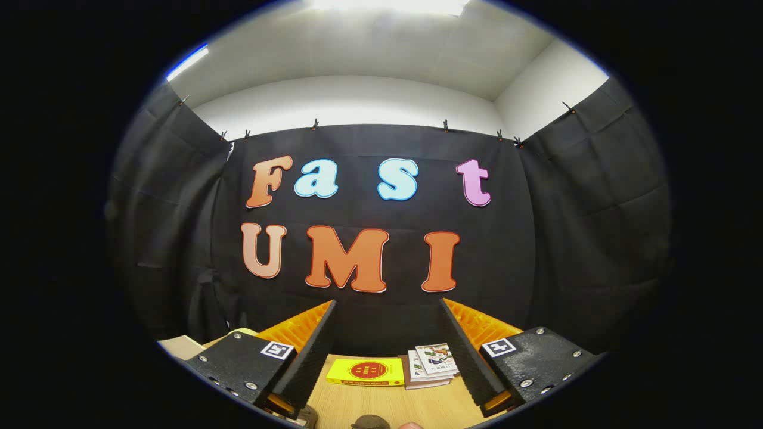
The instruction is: Open the storage box then place both shoes into the box .Put the left shoe in first, then the right shoe, with the right side of both shoes facing outward in a uniform manner.
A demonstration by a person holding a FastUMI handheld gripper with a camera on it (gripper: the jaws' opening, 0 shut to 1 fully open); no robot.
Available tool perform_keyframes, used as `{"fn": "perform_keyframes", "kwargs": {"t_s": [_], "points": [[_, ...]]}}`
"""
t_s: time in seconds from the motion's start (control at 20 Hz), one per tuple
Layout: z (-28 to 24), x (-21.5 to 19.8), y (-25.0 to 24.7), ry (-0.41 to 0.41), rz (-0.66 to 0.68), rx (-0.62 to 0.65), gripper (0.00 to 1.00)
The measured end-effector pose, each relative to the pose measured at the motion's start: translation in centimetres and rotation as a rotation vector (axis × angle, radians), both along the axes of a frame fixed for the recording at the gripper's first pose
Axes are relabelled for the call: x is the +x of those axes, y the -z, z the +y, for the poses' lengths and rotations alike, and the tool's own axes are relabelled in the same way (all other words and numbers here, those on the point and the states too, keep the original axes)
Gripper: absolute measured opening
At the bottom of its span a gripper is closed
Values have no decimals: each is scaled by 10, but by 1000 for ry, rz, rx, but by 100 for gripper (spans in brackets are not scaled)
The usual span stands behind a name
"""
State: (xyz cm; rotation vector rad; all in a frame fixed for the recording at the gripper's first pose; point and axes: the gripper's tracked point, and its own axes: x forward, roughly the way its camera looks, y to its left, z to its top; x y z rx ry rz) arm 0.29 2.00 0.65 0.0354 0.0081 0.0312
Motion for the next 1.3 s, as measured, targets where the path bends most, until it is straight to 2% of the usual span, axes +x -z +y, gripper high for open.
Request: {"fn": "perform_keyframes", "kwargs": {"t_s": [0.25, 0.5, 0.8, 1.05, 1.3], "points": [[18, 1, 8, -48, 41, 48, 99], [68, -8, 48, -181, 183, 128, 99], [157, -41, 116, -397, 430, 206, 98], [222, -77, 175, -538, 660, 239, 97], [285, -121, 217, -676, 913, 354, 97]]}}
